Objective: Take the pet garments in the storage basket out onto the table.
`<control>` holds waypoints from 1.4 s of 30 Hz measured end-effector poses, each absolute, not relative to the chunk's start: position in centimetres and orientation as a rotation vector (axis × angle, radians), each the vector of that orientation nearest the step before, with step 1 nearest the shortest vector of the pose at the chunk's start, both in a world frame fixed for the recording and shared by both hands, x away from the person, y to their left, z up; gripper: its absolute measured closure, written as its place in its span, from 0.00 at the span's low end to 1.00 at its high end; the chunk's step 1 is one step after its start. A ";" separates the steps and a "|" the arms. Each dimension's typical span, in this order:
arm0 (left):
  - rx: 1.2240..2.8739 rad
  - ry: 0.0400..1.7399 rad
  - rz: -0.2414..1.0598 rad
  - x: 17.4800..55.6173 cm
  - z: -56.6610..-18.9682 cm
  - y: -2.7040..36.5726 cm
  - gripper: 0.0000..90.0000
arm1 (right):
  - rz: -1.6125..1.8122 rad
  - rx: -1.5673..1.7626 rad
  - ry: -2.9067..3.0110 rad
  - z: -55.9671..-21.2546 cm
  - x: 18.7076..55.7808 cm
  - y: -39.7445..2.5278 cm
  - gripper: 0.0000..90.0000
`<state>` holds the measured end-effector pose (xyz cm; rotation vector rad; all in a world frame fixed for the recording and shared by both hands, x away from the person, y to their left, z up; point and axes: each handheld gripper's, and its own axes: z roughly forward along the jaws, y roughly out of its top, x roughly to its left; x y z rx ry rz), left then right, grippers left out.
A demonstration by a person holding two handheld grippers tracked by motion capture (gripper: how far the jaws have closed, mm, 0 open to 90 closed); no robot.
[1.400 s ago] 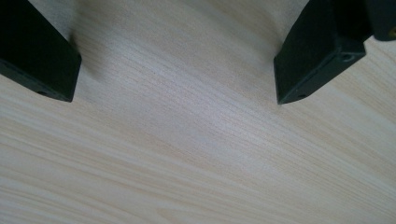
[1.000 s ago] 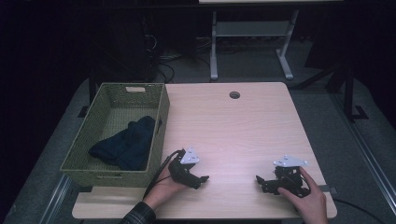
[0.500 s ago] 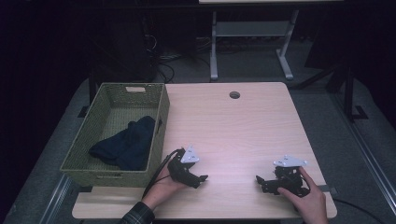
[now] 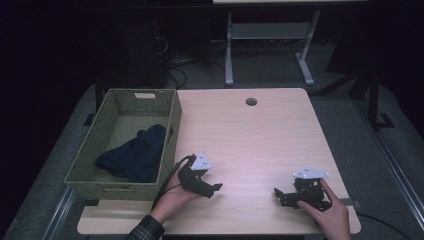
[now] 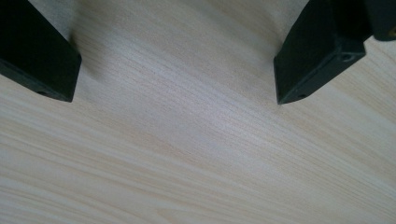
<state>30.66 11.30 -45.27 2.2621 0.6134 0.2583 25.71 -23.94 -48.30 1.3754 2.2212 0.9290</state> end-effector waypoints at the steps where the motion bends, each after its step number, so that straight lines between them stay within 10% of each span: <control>1: 2.257 0.616 0.259 30.7 -45.2 11.3 0.15 | 0.929 1.375 2.221 -48.3 25.7 -23.9 0.00; 42: 2.234 0.579 0.287 30.7 -39.9 11.4 0.16 | 0.928 1.376 2.222 -48.3 25.7 -23.9 0.00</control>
